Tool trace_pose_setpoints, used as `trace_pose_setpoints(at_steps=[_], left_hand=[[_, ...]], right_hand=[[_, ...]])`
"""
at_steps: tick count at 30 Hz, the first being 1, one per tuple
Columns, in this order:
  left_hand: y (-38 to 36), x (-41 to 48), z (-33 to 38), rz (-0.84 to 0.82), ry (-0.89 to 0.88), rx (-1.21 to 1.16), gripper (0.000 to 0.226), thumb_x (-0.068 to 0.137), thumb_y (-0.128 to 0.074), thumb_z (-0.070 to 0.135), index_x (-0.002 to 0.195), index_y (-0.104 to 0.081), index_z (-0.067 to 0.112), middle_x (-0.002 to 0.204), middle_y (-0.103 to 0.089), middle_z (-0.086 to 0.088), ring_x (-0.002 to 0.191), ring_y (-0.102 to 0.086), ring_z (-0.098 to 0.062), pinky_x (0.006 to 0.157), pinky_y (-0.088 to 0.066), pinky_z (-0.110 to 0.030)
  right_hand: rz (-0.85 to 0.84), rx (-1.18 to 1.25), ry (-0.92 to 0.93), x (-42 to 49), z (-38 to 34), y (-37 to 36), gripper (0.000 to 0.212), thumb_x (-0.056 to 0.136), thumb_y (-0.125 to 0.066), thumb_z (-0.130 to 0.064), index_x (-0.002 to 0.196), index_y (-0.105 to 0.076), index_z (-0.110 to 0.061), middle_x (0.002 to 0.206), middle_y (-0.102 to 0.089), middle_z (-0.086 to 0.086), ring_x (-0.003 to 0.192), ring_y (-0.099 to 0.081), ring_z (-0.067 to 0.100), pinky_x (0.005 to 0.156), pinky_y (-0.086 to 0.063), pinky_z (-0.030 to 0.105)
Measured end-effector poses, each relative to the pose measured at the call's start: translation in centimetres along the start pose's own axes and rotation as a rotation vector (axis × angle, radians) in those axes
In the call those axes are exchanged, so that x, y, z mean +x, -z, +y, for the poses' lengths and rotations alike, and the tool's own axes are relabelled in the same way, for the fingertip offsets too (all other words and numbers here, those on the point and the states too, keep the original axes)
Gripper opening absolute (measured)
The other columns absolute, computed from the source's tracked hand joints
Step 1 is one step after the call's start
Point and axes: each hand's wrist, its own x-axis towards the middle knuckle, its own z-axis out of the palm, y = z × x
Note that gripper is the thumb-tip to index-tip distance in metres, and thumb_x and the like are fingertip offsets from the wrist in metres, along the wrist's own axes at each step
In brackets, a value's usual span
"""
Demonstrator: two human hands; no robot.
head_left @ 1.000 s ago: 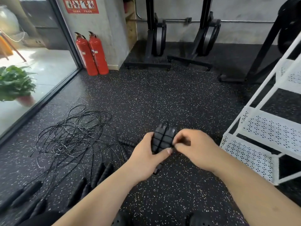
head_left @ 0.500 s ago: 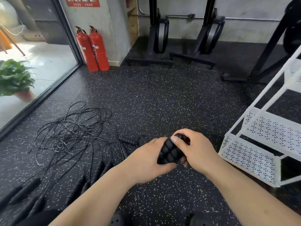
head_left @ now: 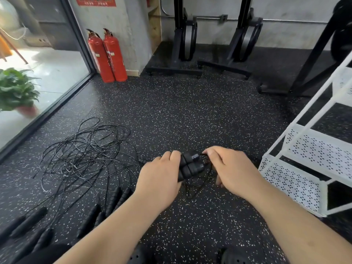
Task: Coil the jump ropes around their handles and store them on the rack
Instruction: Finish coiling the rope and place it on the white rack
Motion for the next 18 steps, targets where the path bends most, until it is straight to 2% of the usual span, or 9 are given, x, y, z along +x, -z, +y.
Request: trace_pose_setpoints(at_steps=[3, 6, 7, 8, 10, 12, 13, 16, 18], left_hand=[[0.4, 0.2, -0.8, 0.005, 0.0, -0.026, 0.049, 0.093, -0.073, 0.037, 0.128, -0.04, 0.029, 0.118, -0.059, 0.008, 0.103, -0.064, -0.02, 0.078, -0.054, -0.036], [0.4, 0.1, -0.8, -0.003, -0.066, -0.053, 0.05, 0.092, -0.072, 0.038, 0.131, -0.041, 0.031, 0.119, -0.059, 0.01, 0.104, -0.064, -0.019, 0.078, -0.051, -0.036], [0.5, 0.1, -0.6, -0.01, -0.089, -0.065, 0.05, 0.092, -0.071, 0.038, 0.131, -0.041, 0.031, 0.119, -0.059, 0.01, 0.104, -0.064, -0.019, 0.078, -0.051, -0.036], [0.6, 0.0, -0.5, -0.016, -0.103, -0.084, 0.049, 0.091, -0.071, 0.038, 0.13, -0.041, 0.032, 0.118, -0.059, 0.012, 0.102, -0.064, -0.019, 0.078, -0.051, -0.036], [1.0, 0.0, -0.4, -0.036, -0.089, -0.149, 0.046, 0.09, -0.07, 0.036, 0.127, -0.042, 0.035, 0.114, -0.06, 0.014, 0.098, -0.064, -0.019, 0.077, -0.051, -0.036], [1.7, 0.1, -0.6, -0.064, -0.016, -0.266, 0.039, 0.087, -0.07, 0.031, 0.116, -0.045, 0.039, 0.102, -0.063, 0.015, 0.088, -0.065, -0.017, 0.073, -0.052, -0.036], [2.0, 0.3, -0.9, -0.07, 0.037, -0.351, 0.036, 0.086, -0.071, 0.028, 0.11, -0.046, 0.04, 0.094, -0.065, 0.014, 0.081, -0.065, -0.014, 0.069, -0.051, -0.034], [3.1, 1.2, -2.3, -0.036, 0.169, -0.597, 0.03, 0.084, -0.074, 0.016, 0.098, -0.054, 0.034, 0.077, -0.064, 0.01, 0.059, -0.057, -0.001, 0.053, -0.044, -0.018], [3.2, 1.8, -3.0, -0.009, 0.243, -0.739, 0.025, 0.082, -0.076, 0.009, 0.093, -0.06, 0.026, 0.071, -0.06, 0.009, 0.051, -0.049, -0.002, 0.049, -0.039, -0.014]], right_hand=[[0.034, -0.053, 0.072, 0.3, 0.7, 0.3, 0.04, 0.108, -0.049, -0.027, 0.145, -0.057, -0.04, 0.132, -0.053, -0.019, 0.09, -0.062, -0.002, 0.085, -0.05, 0.022], [-0.114, -0.081, 0.207, -0.1, 0.5, -0.1, 0.073, 0.097, -0.066, -0.019, 0.161, -0.037, -0.039, 0.159, -0.034, -0.028, 0.131, -0.047, -0.006, 0.113, -0.035, 0.02], [-0.141, -0.075, 0.22, -0.3, 0.4, -0.2, 0.074, 0.097, -0.067, -0.016, 0.16, -0.037, -0.041, 0.156, -0.041, -0.026, 0.134, -0.047, -0.002, 0.115, -0.036, 0.023], [-0.15, -0.06, 0.213, -0.5, 0.3, -0.3, 0.066, 0.097, -0.066, -0.014, 0.153, -0.043, -0.042, 0.146, -0.053, -0.023, 0.127, -0.054, 0.0, 0.111, -0.043, 0.026], [-0.139, -0.043, 0.187, -0.5, 0.4, -0.1, 0.039, 0.102, -0.06, -0.013, 0.13, -0.056, -0.04, 0.111, -0.067, -0.018, 0.093, -0.065, 0.001, 0.085, -0.056, 0.029], [-0.118, -0.016, 0.172, -0.3, 0.6, 0.6, 0.016, 0.108, -0.054, -0.021, 0.112, -0.059, -0.036, 0.088, -0.068, -0.011, 0.071, -0.064, 0.005, 0.062, -0.052, 0.027], [-0.094, 0.006, 0.189, -0.2, 0.7, 1.1, 0.013, 0.11, -0.051, -0.028, 0.105, -0.059, -0.036, 0.082, -0.067, -0.009, 0.065, -0.063, 0.008, 0.058, -0.051, 0.029], [-0.019, 0.087, 0.207, 0.2, 1.1, 2.6, 0.021, 0.111, -0.045, -0.042, 0.103, -0.065, -0.043, 0.073, -0.066, -0.005, 0.058, -0.056, 0.018, 0.059, -0.049, 0.037], [-0.002, 0.162, 0.207, 0.3, 1.2, 3.0, 0.024, 0.111, -0.044, -0.046, 0.103, -0.066, -0.046, 0.077, -0.067, 0.007, 0.062, -0.055, 0.027, 0.062, -0.049, 0.043]])
